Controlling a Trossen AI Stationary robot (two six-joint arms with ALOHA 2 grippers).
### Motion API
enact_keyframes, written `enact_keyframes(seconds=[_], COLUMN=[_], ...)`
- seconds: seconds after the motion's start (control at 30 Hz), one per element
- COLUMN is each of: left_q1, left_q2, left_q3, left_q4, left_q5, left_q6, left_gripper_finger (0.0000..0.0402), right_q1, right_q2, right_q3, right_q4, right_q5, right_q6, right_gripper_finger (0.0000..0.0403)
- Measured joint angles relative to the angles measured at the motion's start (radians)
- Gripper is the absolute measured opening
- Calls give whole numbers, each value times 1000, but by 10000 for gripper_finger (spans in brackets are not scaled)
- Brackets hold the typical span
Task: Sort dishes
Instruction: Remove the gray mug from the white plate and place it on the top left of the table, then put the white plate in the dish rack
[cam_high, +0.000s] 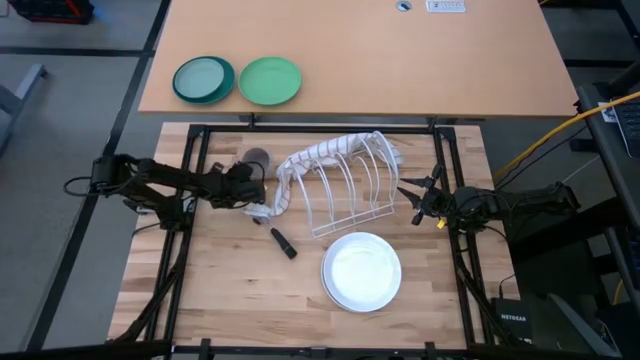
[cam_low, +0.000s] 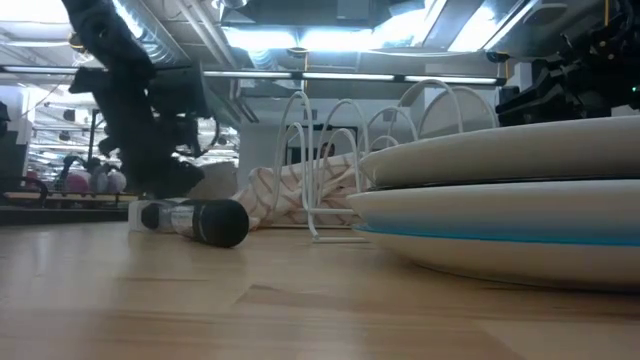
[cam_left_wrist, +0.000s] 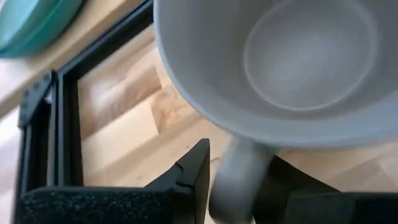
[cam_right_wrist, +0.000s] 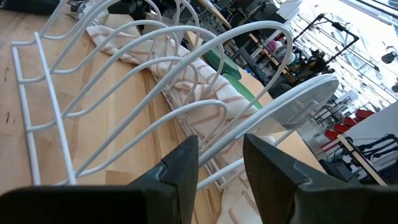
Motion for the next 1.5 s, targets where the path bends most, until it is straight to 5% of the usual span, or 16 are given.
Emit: enact_keyframes(seconds=[0.37,0.77,1.07,1.23,1.5], left_q1=[0,-3,-56,-109,-222], left_q2=[0,0,0,0,0], left_q3=[99,172,261,318,365], left_q4=[-20,-18,-57,-126,-73], left_q5=[-1,-4,40,113,292], left_q6=[252,278,263,201,146], left_gripper_finger=[103,167,173,173,171], right_q1=[0,0,0,0,0], right_q2=[0,0,0,0,0], right_q3=[0,0,0,0,0], right_q4=[0,0,0,-1,-47], right_q5=[0,-21,-60,-146,-388], right_q6=[0,15,63,213,688], right_gripper_finger=[131,131,131,131,131])
